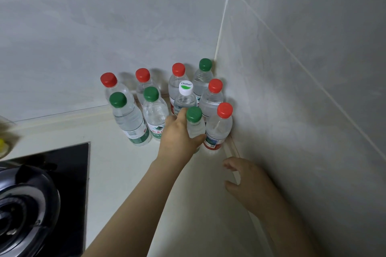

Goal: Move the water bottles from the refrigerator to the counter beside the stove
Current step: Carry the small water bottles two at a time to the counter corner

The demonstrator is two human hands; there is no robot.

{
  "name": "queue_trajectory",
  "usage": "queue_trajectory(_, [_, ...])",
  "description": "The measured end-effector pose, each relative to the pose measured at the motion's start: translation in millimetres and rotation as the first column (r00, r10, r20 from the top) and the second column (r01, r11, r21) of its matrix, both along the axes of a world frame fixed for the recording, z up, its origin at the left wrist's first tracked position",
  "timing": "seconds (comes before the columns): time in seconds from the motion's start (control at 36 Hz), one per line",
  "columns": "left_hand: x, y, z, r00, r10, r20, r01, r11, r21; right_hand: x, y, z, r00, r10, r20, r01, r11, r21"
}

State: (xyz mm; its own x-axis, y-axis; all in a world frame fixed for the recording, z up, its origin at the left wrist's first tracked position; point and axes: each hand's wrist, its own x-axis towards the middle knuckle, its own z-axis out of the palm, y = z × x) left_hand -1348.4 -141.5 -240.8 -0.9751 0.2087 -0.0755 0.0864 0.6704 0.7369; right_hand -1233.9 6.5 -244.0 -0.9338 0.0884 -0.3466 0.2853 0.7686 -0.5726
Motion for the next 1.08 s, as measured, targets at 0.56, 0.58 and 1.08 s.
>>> queue_trajectory(0.56, [27.7,-42.5,11.2,0.994,-0.088,0.067,0.100,0.971,-0.217,1.7,-4.8,13.8,0.999,0.035,-0.040,-0.033,0.998,0.053])
queue_trajectory(0.58, [32.0,-47.0,13.1,0.992,-0.105,0.067,0.117,0.968,-0.224,1.4,-6.3,15.7,0.998,0.039,-0.049,-0.036,0.998,0.059])
queue_trajectory(1.08, [129.4,-146.2,93.6,0.963,-0.153,-0.222,0.121,0.981,-0.149,24.5,-79.3,104.0,0.916,0.254,-0.309,-0.224,0.966,0.132])
